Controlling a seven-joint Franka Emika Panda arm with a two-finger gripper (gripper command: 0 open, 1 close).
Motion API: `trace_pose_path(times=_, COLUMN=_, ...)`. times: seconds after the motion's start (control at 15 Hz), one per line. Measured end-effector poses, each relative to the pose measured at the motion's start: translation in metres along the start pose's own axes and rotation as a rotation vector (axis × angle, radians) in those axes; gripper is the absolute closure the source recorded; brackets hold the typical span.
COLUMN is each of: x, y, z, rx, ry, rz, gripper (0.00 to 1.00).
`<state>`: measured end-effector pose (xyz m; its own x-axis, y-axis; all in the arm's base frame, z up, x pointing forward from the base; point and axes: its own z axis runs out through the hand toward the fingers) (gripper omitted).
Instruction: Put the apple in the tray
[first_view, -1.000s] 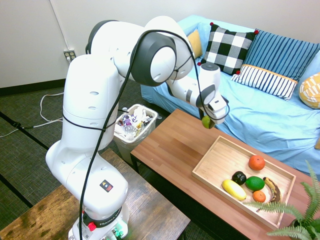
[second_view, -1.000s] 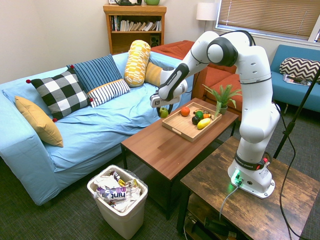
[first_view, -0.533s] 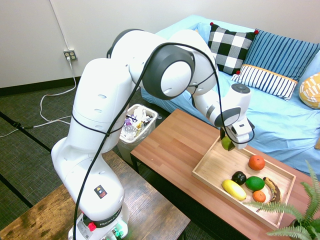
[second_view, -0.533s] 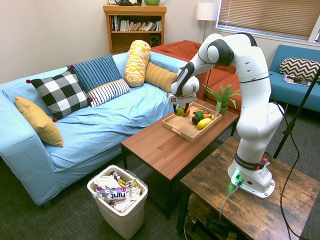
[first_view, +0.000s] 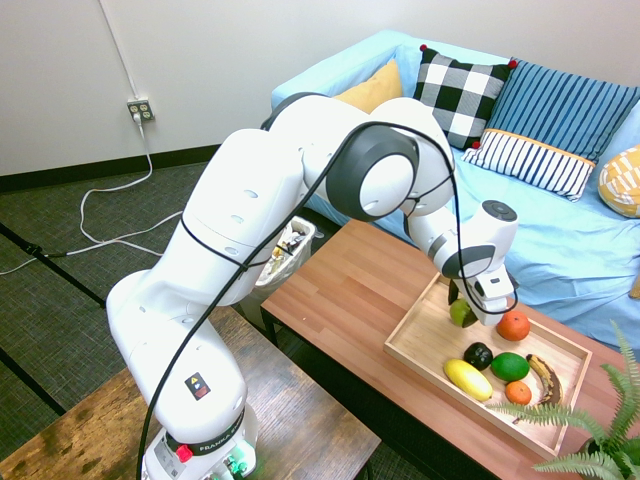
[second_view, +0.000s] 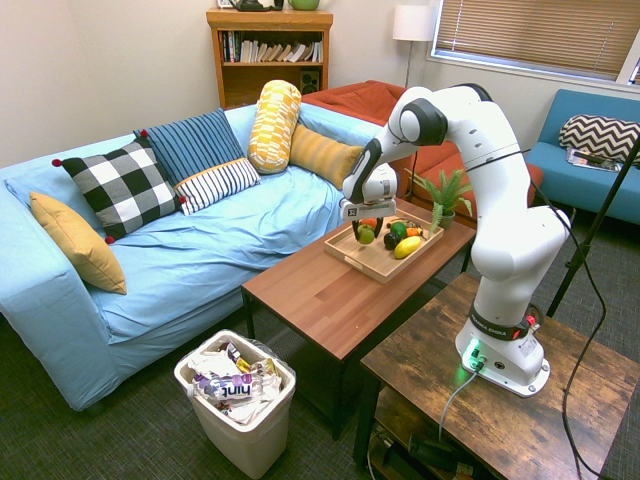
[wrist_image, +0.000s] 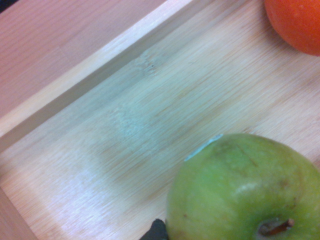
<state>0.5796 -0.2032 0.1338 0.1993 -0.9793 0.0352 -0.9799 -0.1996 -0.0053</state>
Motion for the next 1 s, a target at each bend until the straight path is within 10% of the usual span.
trace_pose_path(times=0.13, x=-0.002, y=0.002, z=0.009, rx=-0.007, ry=-0.014, rz=-0.008, gripper=1.00)
trace_pose_path(times=0.2, x=-0.003, y=0.003, z=0.012, rx=-0.009, ry=-0.019, rz=-0.012, gripper=0.00)
trace_pose_path(times=1.0, x=-0.002, y=0.007, z=0.012, rx=0.020, ry=-0.067, rz=-0.064, gripper=0.00)
